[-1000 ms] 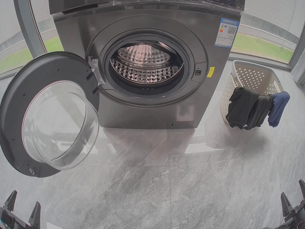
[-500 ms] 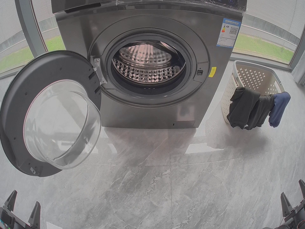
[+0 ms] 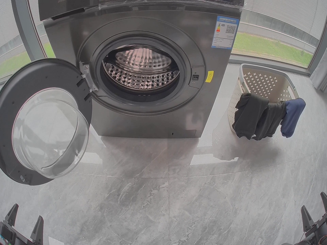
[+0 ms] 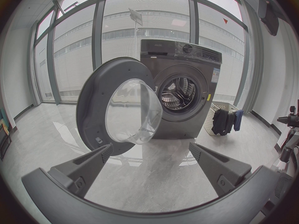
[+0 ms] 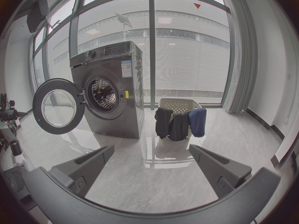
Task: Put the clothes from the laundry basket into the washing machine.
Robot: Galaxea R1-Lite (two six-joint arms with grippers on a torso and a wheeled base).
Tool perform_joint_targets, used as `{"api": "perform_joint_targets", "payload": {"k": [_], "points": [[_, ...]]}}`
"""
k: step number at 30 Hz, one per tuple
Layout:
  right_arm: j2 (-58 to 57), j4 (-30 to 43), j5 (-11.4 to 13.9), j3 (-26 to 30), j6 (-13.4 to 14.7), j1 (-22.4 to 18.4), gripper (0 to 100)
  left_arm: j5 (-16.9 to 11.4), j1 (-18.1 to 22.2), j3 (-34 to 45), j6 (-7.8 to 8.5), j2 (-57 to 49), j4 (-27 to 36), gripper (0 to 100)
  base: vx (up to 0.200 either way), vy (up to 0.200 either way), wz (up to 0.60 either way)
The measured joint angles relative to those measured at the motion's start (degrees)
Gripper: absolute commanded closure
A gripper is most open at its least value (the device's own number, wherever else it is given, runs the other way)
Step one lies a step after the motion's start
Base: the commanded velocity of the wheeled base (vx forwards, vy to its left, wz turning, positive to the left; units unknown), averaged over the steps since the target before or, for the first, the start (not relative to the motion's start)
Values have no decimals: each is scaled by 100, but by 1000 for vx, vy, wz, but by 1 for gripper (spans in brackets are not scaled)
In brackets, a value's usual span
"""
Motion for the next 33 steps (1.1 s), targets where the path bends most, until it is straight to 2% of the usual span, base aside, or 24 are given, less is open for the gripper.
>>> {"api": "perform_joint_targets", "payload": {"k": [3, 11, 29, 33], "points": [[0, 0, 2, 0, 0, 0, 0, 0, 2, 0, 0, 2, -2, 0, 0, -200, 0], [5, 0, 2, 0, 0, 0, 0, 0, 2, 0, -5, 2, -2, 0, 0, 0, 0], [11, 0, 0, 0, 0, 0, 0, 1, 2, 0, -11, 0, -2, 0, 200, 0, 0], [11, 0, 0, 0, 0, 0, 0, 4, 0, 0, -16, 2, -2, 0, 0, 0, 0]]}}
